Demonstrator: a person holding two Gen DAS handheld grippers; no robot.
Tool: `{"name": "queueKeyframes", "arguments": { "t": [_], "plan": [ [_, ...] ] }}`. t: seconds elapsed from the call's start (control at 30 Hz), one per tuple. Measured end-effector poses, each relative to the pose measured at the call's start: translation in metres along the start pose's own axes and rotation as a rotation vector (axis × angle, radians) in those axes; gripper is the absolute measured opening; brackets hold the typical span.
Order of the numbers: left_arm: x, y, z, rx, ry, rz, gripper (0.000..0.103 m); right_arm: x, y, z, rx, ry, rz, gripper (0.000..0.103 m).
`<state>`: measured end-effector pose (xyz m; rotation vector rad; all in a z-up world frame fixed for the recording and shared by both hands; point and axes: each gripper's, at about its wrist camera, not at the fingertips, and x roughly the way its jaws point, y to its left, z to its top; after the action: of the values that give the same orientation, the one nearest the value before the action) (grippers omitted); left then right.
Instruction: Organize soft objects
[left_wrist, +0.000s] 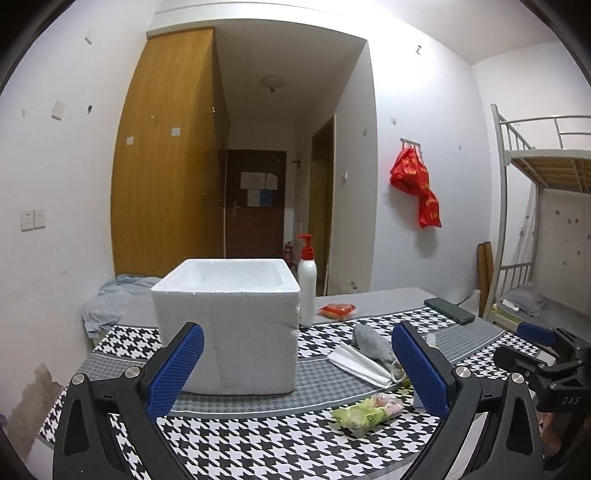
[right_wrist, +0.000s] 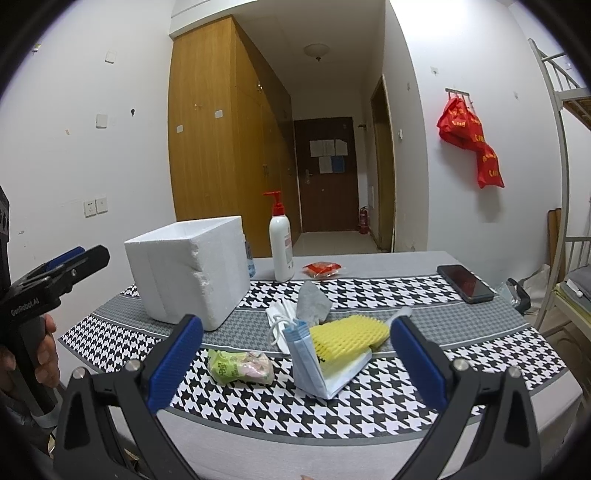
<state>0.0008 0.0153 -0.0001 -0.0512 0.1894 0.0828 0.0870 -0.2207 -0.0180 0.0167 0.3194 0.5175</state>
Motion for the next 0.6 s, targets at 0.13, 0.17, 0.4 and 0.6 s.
{"name": "queueKeyframes", "arguments": {
  "t": [0.13, 0.17, 0.4, 0.6],
  "plan": [
    [0.0010, -0.0001, -0.0006, 0.004, 0.006, -0.008, 0.102, 0.0001, -0.0018, 0.0009, 0.008, 0.000, -0.004, 0.103],
    [0.0013, -0.0006, -0.0008, 0.006, 0.010, -0.015, 0.102, 0.0001, -0.0021, 0.0007, 0.008, 0.001, -0.006, 0.103],
    [0.0008, -0.0047, -0.0021, 0.032, 0.018, -0.032, 0.102, 0.0005, 0.0004, 0.0008, -0.001, 0.002, -0.002, 0.103],
    [0.0024, -0.0064, -0.0025, 0.038, 0.026, -0.042, 0.102, 0.0025, 0.0012, 0.0013, -0.006, 0.008, -0.005, 0.103]
  ]
}}
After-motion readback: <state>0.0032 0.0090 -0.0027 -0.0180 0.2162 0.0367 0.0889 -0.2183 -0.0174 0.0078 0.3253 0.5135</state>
